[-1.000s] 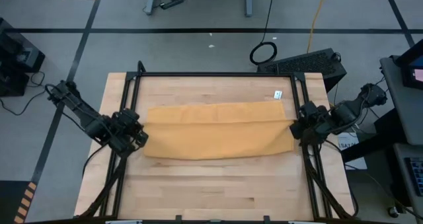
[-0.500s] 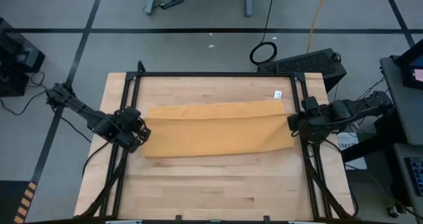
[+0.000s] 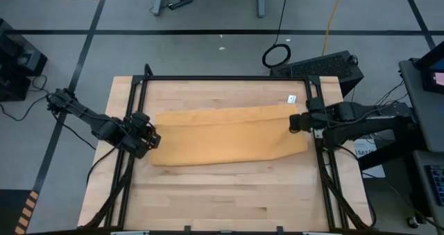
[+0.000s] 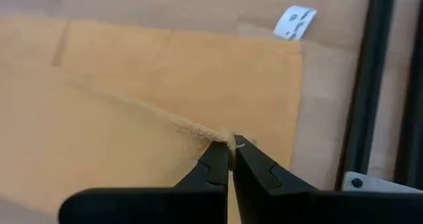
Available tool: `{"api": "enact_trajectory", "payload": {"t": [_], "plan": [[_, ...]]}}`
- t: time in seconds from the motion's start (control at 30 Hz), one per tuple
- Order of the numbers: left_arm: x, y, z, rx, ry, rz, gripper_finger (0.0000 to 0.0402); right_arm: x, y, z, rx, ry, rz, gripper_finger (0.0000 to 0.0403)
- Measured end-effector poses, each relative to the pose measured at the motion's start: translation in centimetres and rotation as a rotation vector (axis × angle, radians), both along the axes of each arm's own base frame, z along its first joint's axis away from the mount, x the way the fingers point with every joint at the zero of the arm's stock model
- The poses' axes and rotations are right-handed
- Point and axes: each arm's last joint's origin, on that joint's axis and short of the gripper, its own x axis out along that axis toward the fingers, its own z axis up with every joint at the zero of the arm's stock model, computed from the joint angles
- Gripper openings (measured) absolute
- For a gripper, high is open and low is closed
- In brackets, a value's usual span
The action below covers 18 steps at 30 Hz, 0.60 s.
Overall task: Roll towel into tight, uniform cylinder
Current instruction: Roll the orange towel
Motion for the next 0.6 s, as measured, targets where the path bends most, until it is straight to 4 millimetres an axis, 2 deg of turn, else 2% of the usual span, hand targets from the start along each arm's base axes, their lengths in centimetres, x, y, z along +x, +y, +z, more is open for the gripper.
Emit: {"api": "enact_trajectory", "payload": {"t": [0.17, 0.4, 0.6], "plan": [[0.4, 0.9, 0.0, 0.017, 0.011, 0.046, 0.0010, 0.0, -1.8, 1.1, -0.063, 0.031, -0.069, 0.0000], [1.4, 3.3, -0.5, 0.037, 0.002, 0.247, 0.0004, 0.6, -4.5, 0.5, -0.055, 0.114, -0.152, 0.0000], [3.3, 4.8, -1.8, 0.010, -0.055, 0.296, 0.0003, 1.7, -7.0, -0.4, -0.029, 0.189, -0.145, 0.0000]]}}
